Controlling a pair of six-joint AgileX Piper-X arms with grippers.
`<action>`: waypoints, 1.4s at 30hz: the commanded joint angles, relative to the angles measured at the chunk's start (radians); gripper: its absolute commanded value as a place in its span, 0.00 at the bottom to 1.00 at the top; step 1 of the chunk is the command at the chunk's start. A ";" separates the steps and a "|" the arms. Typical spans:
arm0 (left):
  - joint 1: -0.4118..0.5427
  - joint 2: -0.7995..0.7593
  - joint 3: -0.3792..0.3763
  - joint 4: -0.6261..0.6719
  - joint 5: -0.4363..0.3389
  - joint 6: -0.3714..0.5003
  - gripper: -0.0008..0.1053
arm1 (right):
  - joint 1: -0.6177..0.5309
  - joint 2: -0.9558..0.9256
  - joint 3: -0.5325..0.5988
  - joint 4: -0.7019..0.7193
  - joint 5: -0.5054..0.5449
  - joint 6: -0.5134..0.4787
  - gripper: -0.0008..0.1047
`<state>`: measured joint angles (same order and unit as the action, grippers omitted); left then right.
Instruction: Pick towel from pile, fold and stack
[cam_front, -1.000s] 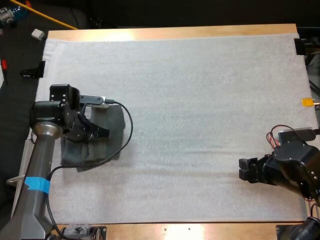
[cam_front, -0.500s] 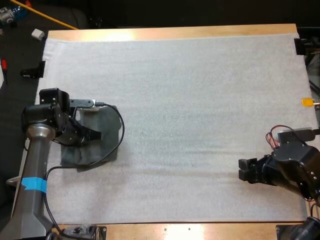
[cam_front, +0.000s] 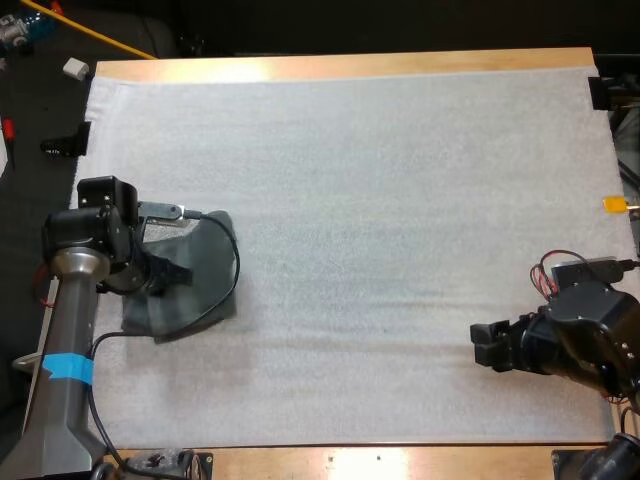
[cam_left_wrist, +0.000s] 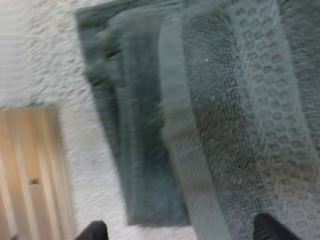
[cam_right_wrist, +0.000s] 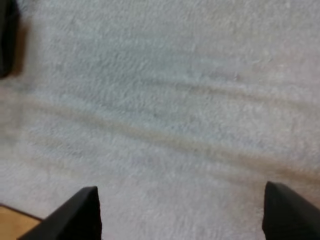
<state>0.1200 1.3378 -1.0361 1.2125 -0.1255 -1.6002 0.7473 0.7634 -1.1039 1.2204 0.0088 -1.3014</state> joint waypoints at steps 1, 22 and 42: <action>0.007 0.004 -0.007 0.006 -0.077 -0.007 0.56 | 0.001 -0.002 -0.001 -0.023 -0.038 -0.001 0.62; 0.010 0.018 0.128 -0.198 0.196 -0.053 0.56 | 0.001 -0.002 0.002 -0.157 -0.176 0.005 0.63; 0.009 0.117 0.039 -0.206 0.218 -0.059 0.57 | -0.001 -0.004 -0.004 -0.192 -0.203 0.019 0.62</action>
<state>0.1284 1.4787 -0.9448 1.0093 0.0768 -1.6470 0.7473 0.7634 -1.1039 1.0308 -0.1874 -1.2760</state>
